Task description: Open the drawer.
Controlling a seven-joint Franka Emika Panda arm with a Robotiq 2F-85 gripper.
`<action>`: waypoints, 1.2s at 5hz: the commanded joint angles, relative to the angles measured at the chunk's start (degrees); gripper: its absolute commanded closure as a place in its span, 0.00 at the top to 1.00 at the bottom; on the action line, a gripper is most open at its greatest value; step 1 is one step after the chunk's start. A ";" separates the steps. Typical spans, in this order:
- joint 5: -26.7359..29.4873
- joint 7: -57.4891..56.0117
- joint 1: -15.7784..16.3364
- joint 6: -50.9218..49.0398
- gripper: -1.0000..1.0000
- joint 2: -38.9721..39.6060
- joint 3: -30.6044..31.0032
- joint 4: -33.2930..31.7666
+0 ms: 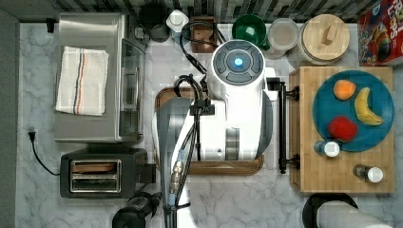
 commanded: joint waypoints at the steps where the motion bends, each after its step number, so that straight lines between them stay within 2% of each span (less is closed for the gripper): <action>1: -0.03 -0.75 -0.08 0.08 1.00 0.03 0.08 0.00; 2: -0.03 -0.75 -0.17 0.08 1.00 0.03 0.18 0.00; 4: 0.98 -17.02 -2.29 0.32 1.00 -4.30 -1.65 -6.52; 6: -1.80 -34.26 -4.52 10.05 1.00 -10.40 -3.92 -17.62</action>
